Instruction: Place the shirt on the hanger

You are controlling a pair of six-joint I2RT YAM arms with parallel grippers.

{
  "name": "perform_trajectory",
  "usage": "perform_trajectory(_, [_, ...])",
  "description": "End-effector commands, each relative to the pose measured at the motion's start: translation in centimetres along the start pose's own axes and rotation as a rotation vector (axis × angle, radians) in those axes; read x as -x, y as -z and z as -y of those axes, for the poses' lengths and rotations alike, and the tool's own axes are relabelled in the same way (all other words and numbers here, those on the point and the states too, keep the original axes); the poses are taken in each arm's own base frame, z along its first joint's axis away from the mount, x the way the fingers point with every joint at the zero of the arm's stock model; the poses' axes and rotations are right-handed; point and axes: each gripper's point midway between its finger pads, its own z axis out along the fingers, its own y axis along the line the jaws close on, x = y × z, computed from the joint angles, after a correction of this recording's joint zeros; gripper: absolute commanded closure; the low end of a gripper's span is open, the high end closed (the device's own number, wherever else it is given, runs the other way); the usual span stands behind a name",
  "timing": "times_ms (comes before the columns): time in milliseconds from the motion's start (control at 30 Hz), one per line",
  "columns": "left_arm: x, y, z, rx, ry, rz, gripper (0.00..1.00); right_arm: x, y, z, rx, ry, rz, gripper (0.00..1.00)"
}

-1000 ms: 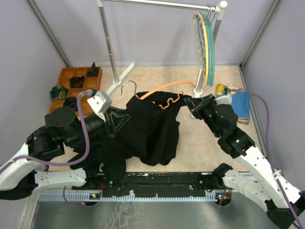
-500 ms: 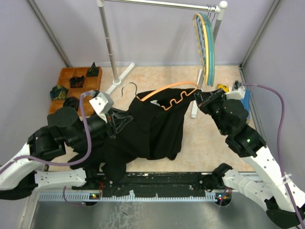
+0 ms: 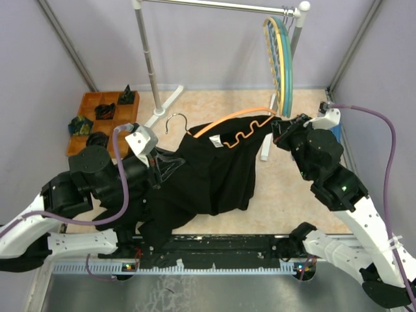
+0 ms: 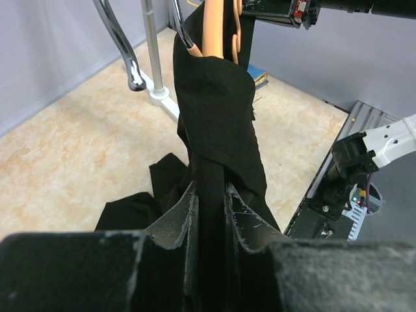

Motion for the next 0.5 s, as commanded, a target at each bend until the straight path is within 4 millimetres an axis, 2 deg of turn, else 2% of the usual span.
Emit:
perform_trajectory(0, [1.1,0.9,-0.1,-0.008,0.006,0.038,1.0,5.8,0.3,1.8,-0.141,0.146,0.197,1.0])
perform_trajectory(267, [0.5,0.8,-0.1,-0.004,0.002,0.018,1.0,9.2,1.7,1.4,-0.148,0.286,0.28,1.0])
perform_trajectory(467, [0.1,0.4,0.0,-0.003,-0.001,-0.002,1.0,10.4,2.4,1.2,-0.138,0.45,0.293,1.0])
